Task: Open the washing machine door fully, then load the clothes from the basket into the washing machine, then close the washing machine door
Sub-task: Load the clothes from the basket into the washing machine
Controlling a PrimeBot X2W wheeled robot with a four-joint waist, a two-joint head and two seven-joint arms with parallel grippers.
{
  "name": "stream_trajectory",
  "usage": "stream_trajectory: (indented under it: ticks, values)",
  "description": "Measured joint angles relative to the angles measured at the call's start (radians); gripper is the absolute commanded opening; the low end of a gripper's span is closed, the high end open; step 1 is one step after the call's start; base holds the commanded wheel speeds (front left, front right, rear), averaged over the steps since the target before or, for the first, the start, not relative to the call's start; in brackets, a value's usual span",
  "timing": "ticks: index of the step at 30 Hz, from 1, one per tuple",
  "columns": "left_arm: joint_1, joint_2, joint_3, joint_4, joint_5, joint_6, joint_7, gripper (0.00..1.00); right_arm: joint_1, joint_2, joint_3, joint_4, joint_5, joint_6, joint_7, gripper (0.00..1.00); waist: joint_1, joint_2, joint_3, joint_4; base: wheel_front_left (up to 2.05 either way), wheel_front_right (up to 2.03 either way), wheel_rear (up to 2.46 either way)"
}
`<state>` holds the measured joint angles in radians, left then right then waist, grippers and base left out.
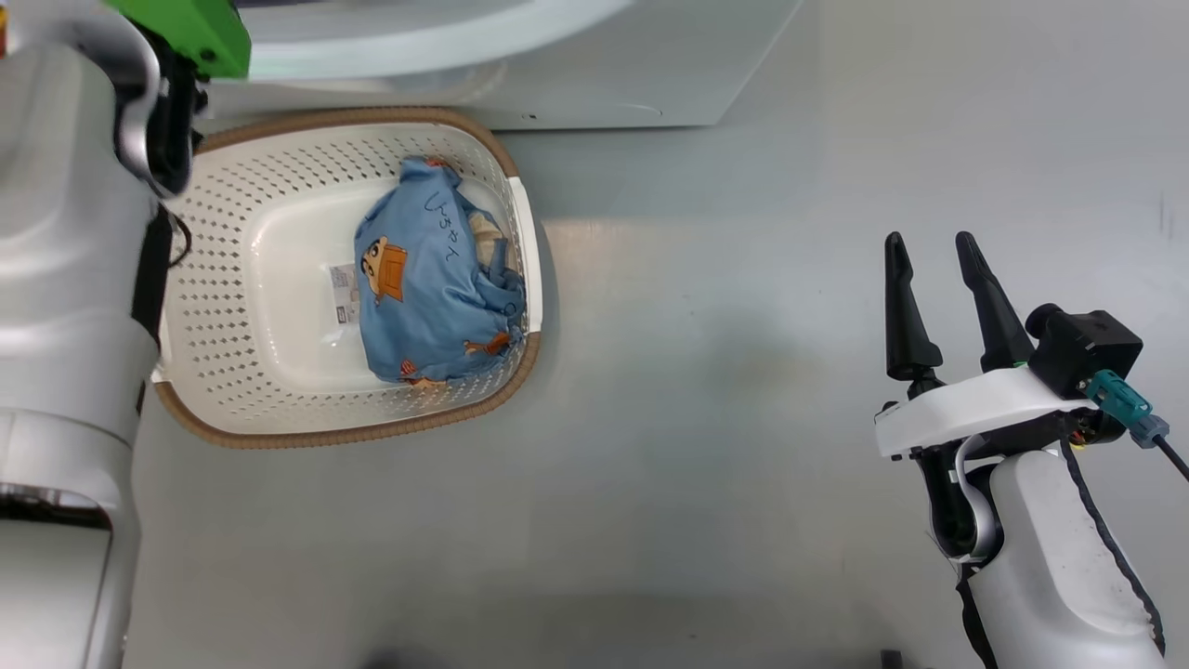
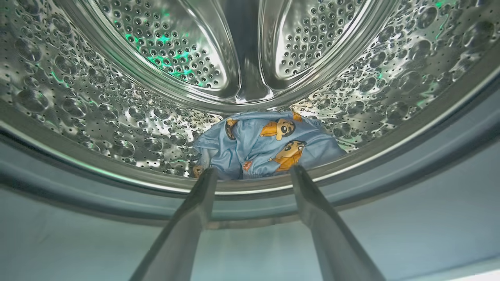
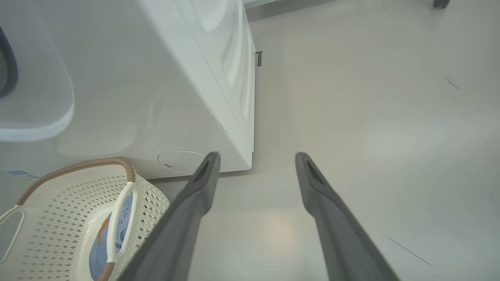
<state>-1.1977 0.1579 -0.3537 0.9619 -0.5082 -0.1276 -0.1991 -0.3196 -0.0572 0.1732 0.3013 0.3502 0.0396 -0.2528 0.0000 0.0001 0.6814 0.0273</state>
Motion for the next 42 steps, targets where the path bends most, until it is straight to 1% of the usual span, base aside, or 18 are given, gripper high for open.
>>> stream_trajectory:
  ticks: [3, 7, 11, 12, 13, 20, 22, 27, 30, 34, 42]
  values:
    - [0.025, -0.002, -0.002, 0.001, -0.004, 0.0, -0.016, 1.0, 0.0, 0.0, -0.006, 0.005, -0.002, 0.003, 0.0, 1.0, 0.0, 0.0, -0.019, 0.006, 0.0, 0.0, 0.0]
    - [0.077, -0.001, -0.005, 0.005, -0.009, 0.0, -0.035, 1.0, 0.002, -0.002, -0.012, 0.016, -0.011, 0.012, 0.0, 1.0, 0.0, 0.0, -0.063, 0.017, 0.0, 0.0, 0.0]
    - [0.126, 0.003, 0.002, 0.002, -0.021, 0.0, -0.05, 1.0, 0.009, -0.001, -0.024, 0.026, -0.017, 0.013, 0.0, 1.0, 0.0, 0.0, -0.112, 0.026, 0.0, 0.0, 0.0]
    - [0.156, 0.008, 0.001, 0.0, -0.023, 0.0, -0.05, 1.0, 0.022, -0.001, -0.027, 0.029, -0.018, 0.021, 0.0, 1.0, 0.0, 0.0, -0.138, 0.03, 0.0, 0.0, 0.0]
    - [0.156, 0.008, 0.001, 0.0, -0.023, 0.0, -0.05, 1.0, 0.022, -0.001, -0.027, 0.029, -0.018, 0.021, 0.0, 1.0, 0.0, 0.0, -0.138, 0.03, 0.0, 0.0, 0.0]
    - [0.264, 0.012, 0.012, -0.021, -0.028, 0.0, -0.053, 1.0, 0.066, -0.001, -0.035, 0.044, -0.027, 0.022, 0.0, 1.0, -0.0001, 0.0, -0.234, 0.04, 0.0, 0.0, 0.0]
    - [0.289, 0.012, 0.023, -0.044, -0.032, 0.0, -0.053, 1.0, 0.082, -0.001, -0.036, 0.047, -0.027, 0.031, 0.0, 1.0, -0.0001, 0.0, -0.262, 0.043, 0.0, 0.0, 0.0]
    - [0.338, 0.017, 0.05, -0.128, -0.029, 0.0, -0.053, 1.0, 0.114, 0.0, -0.037, 0.056, -0.027, 0.032, 0.0, 1.0, -0.0001, 0.0, -0.328, 0.052, 0.0, 0.0, 0.0]
    - [0.383, 0.028, 0.064, -0.166, -0.014, 0.0, -0.053, 1.0, 0.128, 0.0, -0.037, 0.062, -0.027, 0.041, 0.0, 1.0, -0.0001, 0.0, -0.364, 0.058, 0.0, 0.0, 0.0]
    - [0.445, 0.039, 0.075, -0.217, -0.001, 0.001, -0.053, 1.0, 0.148, 0.001, -0.037, 0.067, -0.026, 0.042, 0.0, 1.0, -0.0001, 0.0, -0.41, 0.066, 0.0, 0.0, 0.0]
    - [0.557, 0.046, 0.1, -0.34, 0.036, 0.021, -0.053, 1.0, 0.186, 0.002, -0.026, 0.076, -0.025, 0.052, 0.0, 1.0, -0.0001, 0.0, -0.482, 0.073, 0.0, 0.0, 0.0]
